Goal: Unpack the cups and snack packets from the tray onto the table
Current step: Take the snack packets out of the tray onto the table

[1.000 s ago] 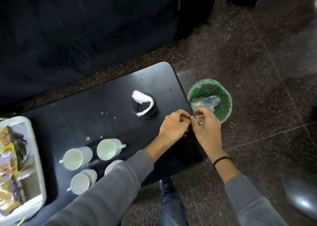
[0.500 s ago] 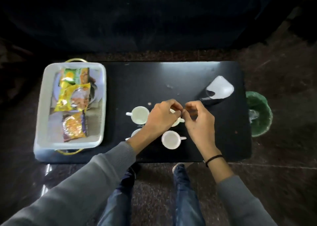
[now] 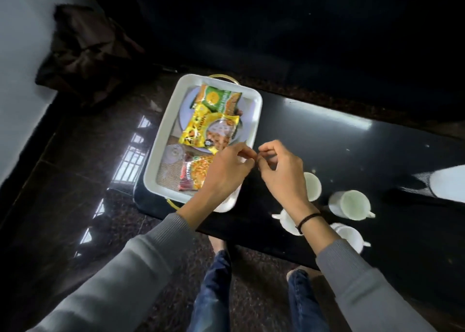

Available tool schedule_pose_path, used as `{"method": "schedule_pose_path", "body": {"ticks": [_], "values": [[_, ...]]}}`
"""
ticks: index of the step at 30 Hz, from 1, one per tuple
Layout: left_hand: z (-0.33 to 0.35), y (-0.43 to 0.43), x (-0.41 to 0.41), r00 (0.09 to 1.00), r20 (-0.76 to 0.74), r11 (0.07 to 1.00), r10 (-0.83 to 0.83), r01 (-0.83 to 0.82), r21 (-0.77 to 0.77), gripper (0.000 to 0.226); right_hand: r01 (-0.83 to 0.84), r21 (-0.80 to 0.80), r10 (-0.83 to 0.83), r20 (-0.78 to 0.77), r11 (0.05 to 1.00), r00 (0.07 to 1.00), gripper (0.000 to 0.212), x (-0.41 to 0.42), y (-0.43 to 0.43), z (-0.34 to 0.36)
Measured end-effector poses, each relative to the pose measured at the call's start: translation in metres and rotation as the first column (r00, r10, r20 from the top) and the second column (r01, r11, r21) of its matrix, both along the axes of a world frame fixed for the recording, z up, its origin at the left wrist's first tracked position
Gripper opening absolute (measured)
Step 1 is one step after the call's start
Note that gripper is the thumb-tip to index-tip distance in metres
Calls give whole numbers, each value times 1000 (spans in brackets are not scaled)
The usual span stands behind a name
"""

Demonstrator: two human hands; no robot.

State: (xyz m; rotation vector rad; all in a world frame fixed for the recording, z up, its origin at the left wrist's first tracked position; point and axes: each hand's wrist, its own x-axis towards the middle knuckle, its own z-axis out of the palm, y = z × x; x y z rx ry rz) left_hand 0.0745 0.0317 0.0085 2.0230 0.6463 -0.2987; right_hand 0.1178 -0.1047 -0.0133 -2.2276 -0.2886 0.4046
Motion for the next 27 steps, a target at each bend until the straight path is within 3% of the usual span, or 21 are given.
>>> {"method": "schedule_pose_path", "body": {"ticks": [6, 10, 12, 15, 19, 24, 27], "values": [[-24, 73, -18, 994, -42, 988, 102, -96, 124, 19, -70, -108, 56, -127, 992, 990, 9, 14, 58, -23], [-45, 106, -31, 980, -86, 941, 180, -146, 306, 34, -156, -199, 81, -341, 968, 937, 30, 14, 78, -40], [-57, 114, -39, 965, -177, 937, 195, -130, 325, 46, -203, -248, 87, -412, 947, 907, 47, 7, 85, -48], [-74, 120, -47, 932, -322, 965, 165, -85, 248, 49, -193, -247, 47, -497, 950, 867, 64, -6, 92, -61], [-87, 125, -55, 925, -318, 978, 206, -205, 38, 55, -63, -112, -24, -643, 992, 766, 79, -16, 95, -68], [-85, 128, -55, 931, -249, 902, 268, -333, -275, 69, 82, 97, 17, -744, 992, 668, 54, -13, 90, -63], [-77, 132, -49, 947, -199, 854, 252, -314, -414, 53, 233, 185, 15, -813, 955, 582, 64, -7, 81, -58]]}}
